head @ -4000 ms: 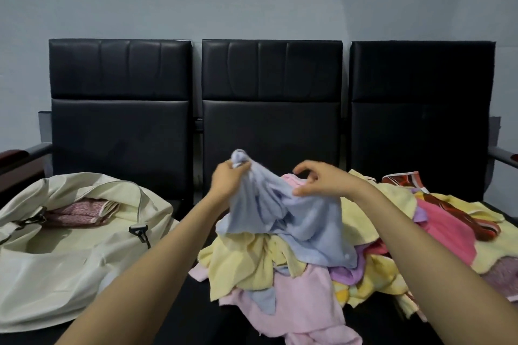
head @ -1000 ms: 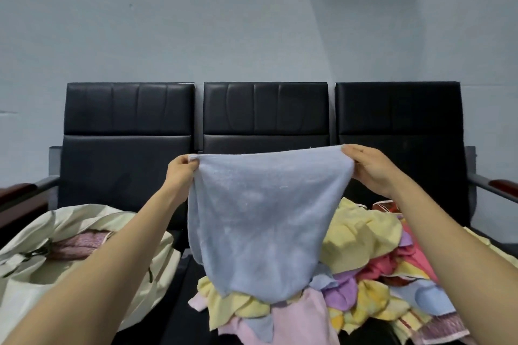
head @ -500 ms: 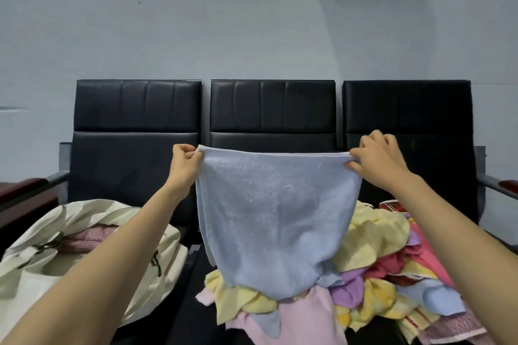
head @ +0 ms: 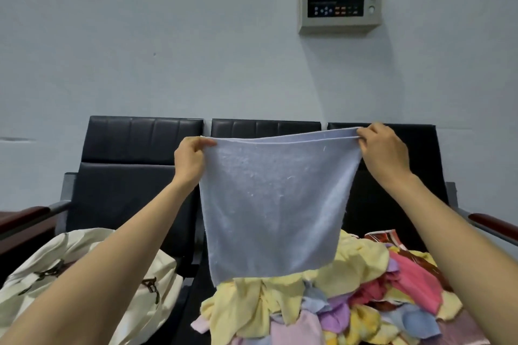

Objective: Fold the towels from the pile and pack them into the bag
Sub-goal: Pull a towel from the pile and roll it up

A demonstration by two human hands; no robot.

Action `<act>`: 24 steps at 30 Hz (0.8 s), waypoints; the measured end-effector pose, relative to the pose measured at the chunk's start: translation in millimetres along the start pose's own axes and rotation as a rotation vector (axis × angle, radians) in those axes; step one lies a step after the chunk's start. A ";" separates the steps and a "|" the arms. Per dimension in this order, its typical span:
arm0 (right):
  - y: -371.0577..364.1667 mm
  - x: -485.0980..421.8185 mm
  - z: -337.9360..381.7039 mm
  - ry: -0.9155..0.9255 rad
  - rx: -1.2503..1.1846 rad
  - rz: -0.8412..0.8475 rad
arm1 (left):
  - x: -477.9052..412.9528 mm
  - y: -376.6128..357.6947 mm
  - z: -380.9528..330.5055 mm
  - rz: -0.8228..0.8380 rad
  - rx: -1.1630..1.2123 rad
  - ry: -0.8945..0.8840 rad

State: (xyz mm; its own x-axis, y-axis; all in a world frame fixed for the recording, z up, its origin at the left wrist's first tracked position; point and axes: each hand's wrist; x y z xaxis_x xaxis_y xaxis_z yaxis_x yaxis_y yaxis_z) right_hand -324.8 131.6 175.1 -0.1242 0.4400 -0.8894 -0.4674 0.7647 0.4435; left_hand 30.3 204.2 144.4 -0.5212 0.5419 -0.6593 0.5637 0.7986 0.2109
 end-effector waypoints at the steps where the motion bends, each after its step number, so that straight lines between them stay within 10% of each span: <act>1: 6.0 0.3 1.3 0.009 0.006 -0.002 | 0.3 3.2 -4.1 0.014 0.018 -0.005; 15: -25.5 4.7 -4.6 -0.066 0.399 0.280 | -3.5 -8.0 27.0 0.056 0.106 0.114; 19: -72.4 9.0 -13.4 -0.285 0.134 0.347 | -18.9 -38.4 54.3 0.055 0.035 0.147; 24: -98.9 -2.1 -18.3 -0.350 -0.194 0.020 | -48.4 -50.7 51.5 -0.063 0.176 0.179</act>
State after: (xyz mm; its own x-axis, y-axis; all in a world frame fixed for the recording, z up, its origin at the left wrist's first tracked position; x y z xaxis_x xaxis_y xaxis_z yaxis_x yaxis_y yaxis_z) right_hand -294.3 46.4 131.1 0.1548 0.6135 -0.7744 -0.6285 0.6659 0.4019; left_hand 59.9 124.1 128.5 -0.6551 0.5425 -0.5259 0.6211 0.7830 0.0339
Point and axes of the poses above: each hand's wrist, its own x-axis away from the middle knuckle, its own y-axis out of the back of the hand, z = x × y, and after that the axes turned 7 degrees about -x, right-handed
